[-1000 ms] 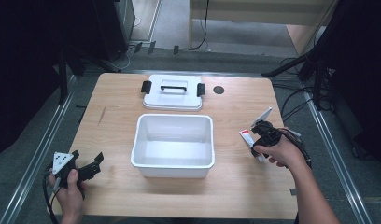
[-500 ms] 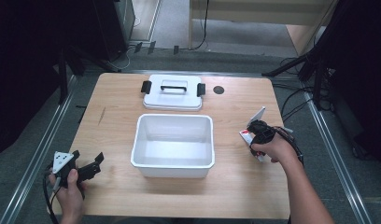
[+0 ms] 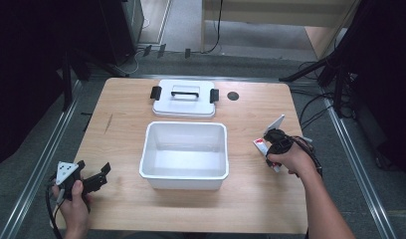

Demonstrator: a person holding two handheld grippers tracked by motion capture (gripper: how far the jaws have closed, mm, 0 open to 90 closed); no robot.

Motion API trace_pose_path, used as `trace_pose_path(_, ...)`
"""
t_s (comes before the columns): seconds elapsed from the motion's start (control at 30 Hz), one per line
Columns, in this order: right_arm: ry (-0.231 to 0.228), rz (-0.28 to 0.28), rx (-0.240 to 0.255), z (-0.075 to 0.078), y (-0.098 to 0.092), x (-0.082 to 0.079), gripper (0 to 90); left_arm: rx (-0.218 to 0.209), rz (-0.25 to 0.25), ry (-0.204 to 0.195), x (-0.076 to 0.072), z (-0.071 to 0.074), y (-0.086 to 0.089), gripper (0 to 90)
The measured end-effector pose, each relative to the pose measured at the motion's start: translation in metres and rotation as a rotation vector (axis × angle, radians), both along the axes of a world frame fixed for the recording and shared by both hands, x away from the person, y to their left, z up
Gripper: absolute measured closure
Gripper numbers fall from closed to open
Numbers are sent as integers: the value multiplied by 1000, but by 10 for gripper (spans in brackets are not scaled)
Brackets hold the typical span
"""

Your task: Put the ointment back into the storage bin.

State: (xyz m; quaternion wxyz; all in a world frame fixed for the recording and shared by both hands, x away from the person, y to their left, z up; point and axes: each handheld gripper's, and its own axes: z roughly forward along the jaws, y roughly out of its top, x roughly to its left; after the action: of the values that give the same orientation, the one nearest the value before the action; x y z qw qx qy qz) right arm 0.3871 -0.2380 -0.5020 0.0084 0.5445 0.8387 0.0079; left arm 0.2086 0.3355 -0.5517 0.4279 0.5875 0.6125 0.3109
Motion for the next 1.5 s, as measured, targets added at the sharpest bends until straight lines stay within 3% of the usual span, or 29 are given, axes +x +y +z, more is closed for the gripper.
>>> trace_pose_path(0.2, -1, 35, 5, 3, 0, -1, 727, -3, 0, 2, 0, 0, 0, 57)
trace_pose_path(0.53, -44, 103, 15, 38, 16, -2, 728, -3, 1, 3, 0, 0, 0, 60)
trace_pose_path(0.83, -51, 139, 35, 59, 28, 1, 728, -3, -2, 10, 1, 0, 0, 61)
trace_pose_path(1.07, -77, 165, 54, 88, 41, 6, 728, 0, -4, 10, 1, 0, 0, 62)
trace_pose_path(1.5, -93, 226, 72, 119, 65, 8, 728, -1, -4, 10, 1, 0, 0, 62)
